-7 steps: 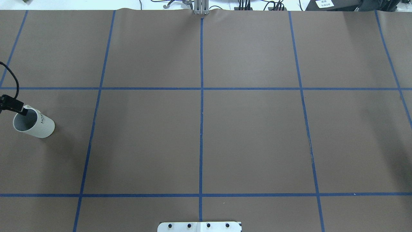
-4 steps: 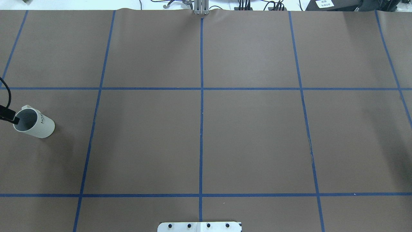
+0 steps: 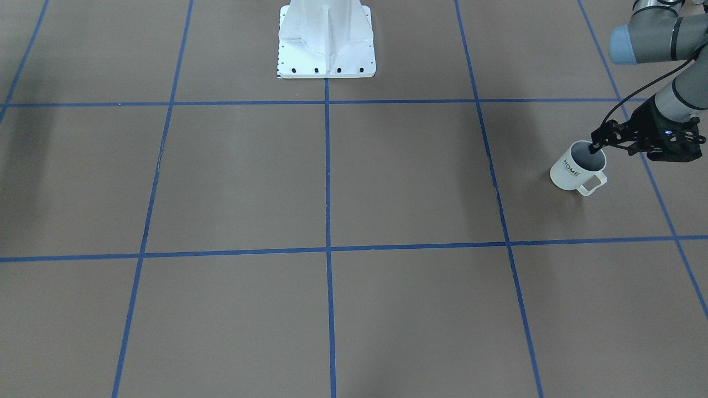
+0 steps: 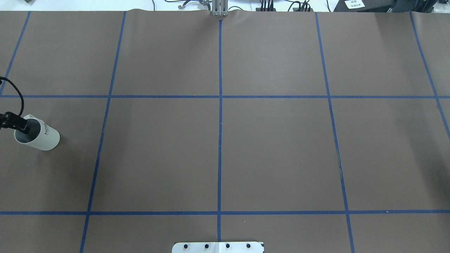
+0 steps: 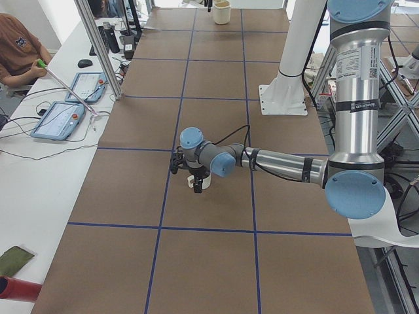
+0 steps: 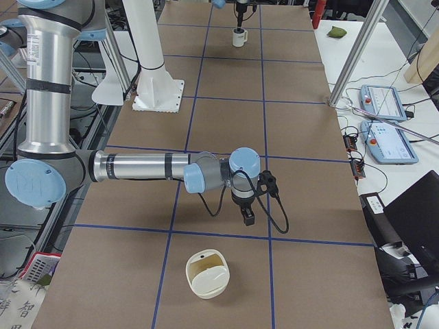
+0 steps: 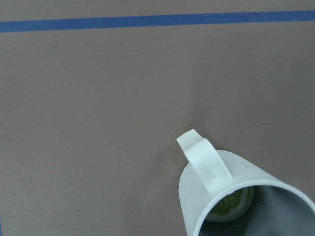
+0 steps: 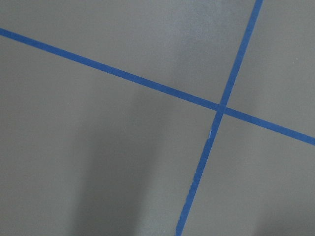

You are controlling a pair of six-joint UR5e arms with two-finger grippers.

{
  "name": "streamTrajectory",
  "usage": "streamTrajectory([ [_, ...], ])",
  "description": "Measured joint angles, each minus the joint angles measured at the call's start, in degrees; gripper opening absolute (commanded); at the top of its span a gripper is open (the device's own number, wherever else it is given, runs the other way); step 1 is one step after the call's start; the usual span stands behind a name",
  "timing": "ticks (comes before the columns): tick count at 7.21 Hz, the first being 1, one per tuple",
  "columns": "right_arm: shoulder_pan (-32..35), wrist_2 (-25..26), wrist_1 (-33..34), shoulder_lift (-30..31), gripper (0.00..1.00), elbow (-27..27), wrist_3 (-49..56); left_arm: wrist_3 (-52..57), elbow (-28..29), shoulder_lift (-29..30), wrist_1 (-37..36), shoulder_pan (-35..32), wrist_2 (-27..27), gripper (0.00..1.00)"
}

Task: Left arm hands cup to right arm to dump lemon

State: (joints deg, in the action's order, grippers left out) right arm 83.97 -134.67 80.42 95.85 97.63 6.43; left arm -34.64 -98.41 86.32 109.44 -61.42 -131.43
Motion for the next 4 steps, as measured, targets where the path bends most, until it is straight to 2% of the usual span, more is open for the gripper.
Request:
streamTrajectory([
  [1,0.0,0.0,0.0,-0.1,1.00,0.0,0.0,-0.1,0.4,0.3,0.1,0.1,0.0,0.12],
  [2,-0.1,0.0,0.1,-0.2,1.00,-0.1,0.0,-0.2,0.7,0.4,0.3,0.2,0.0,0.00],
  [4,-0.1,-0.1,0.1,-0.2,1.00,-0.1,0.0,-0.5,0.8,1.0,0.2,0.4,-0.4,0.00],
])
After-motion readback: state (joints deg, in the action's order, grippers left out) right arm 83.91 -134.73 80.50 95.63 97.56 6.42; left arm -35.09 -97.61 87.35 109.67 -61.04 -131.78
